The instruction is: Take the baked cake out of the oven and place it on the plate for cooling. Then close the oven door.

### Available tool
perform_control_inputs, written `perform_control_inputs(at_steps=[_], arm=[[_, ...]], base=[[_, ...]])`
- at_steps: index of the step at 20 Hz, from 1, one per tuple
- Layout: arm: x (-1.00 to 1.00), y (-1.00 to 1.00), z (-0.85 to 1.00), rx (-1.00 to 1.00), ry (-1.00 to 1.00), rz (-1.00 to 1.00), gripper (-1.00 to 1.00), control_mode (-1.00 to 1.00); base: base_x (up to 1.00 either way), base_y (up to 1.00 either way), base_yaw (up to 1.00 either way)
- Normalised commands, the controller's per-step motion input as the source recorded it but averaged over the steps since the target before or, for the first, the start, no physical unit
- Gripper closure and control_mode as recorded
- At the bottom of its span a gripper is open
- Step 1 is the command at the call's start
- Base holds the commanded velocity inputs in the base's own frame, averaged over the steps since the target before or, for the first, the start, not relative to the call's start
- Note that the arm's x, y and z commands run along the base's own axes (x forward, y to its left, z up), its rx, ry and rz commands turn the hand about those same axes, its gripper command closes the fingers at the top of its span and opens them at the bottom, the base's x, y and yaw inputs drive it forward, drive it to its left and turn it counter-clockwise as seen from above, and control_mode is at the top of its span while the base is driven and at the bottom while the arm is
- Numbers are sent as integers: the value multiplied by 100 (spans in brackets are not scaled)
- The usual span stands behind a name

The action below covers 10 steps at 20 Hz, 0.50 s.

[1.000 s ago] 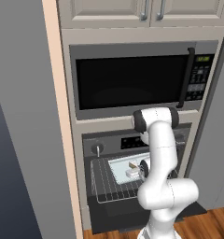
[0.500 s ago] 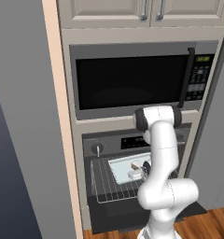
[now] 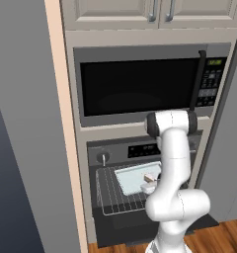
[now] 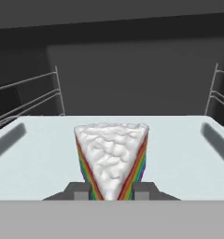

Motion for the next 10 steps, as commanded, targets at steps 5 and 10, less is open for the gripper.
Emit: perform_control_inputs(at_steps=[5, 10], arm=[[-32, -19, 0, 0, 0, 0, 100, -100], [-46, -11, 12, 0, 0, 0, 100, -100]], base=[[0, 0, 0], [0, 0, 0]])
